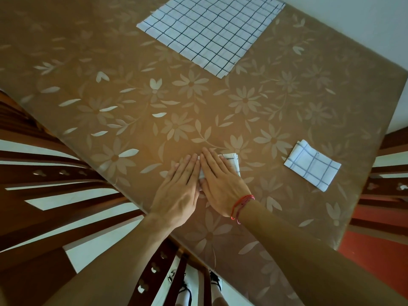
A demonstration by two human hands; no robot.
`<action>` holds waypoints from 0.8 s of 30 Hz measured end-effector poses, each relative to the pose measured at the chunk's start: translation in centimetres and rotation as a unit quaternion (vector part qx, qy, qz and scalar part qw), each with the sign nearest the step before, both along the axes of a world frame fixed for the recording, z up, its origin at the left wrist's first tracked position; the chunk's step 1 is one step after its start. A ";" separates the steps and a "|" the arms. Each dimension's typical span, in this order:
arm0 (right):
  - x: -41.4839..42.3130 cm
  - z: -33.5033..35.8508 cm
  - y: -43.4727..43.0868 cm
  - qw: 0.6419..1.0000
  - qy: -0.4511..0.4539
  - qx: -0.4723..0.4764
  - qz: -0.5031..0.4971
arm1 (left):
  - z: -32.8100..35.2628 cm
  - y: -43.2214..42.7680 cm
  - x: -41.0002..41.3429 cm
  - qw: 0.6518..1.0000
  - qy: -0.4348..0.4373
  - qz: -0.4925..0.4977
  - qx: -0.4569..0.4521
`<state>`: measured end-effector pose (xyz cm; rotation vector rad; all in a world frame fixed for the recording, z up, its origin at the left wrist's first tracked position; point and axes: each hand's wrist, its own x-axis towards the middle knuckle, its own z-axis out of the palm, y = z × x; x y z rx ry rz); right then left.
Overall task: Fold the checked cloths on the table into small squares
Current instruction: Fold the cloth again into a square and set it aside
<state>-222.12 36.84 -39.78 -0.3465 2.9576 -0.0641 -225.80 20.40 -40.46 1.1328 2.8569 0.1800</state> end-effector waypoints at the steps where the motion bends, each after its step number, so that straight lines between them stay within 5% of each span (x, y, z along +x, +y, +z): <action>1: 0.0 0.0 0.0 1.000 -0.006 0.005 -0.003 | 0.0 0.0 0.0 1.000 -0.001 -0.001 -0.001; 24: 1.9 1.0 5.5 0.994 -0.052 -0.003 -0.097 | 1.5 0.7 -0.4 0.997 -0.064 0.020 0.037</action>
